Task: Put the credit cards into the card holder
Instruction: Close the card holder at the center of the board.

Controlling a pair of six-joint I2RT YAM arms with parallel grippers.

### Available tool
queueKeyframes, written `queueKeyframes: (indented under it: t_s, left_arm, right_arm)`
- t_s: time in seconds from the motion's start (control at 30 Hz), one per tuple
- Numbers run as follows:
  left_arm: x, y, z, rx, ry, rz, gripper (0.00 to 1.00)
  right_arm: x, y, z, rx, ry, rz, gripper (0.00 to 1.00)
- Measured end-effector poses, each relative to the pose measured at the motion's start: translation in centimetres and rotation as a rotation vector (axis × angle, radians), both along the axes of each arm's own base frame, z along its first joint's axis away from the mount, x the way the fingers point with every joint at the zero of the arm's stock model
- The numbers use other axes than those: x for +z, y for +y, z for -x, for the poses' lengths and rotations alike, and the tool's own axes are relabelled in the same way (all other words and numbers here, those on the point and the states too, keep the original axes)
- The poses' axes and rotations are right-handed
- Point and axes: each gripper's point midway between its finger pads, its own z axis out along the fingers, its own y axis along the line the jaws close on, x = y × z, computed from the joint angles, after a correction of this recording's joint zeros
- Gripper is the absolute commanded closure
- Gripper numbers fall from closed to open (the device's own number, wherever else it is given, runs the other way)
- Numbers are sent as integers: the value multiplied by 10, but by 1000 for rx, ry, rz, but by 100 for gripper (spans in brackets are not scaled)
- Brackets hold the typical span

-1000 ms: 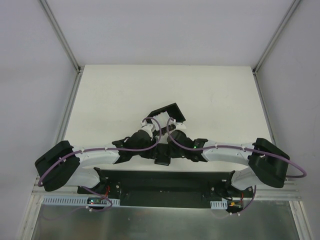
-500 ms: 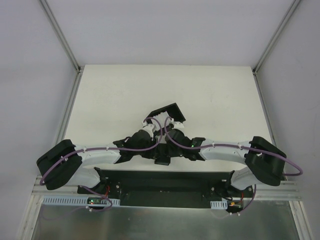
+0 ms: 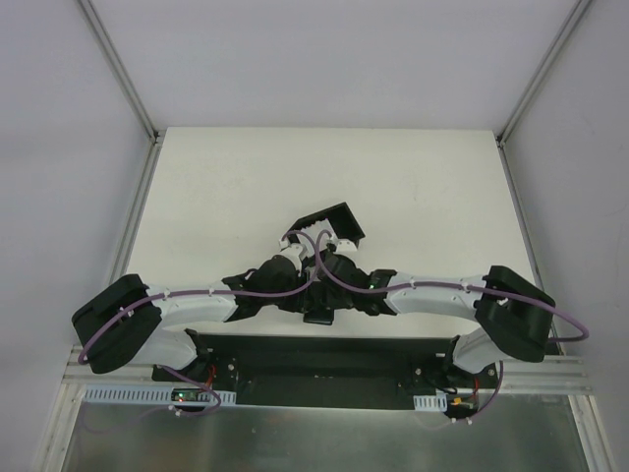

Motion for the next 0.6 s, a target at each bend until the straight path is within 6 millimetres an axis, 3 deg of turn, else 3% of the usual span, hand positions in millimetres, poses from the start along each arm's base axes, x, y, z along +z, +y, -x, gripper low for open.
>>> queueKeyframes:
  t_s: [0.6]
  left_arm:
    - [0, 0, 0, 1, 1, 0, 63]
  right_arm:
    - [-2, 2, -1, -39, 24, 58, 92]
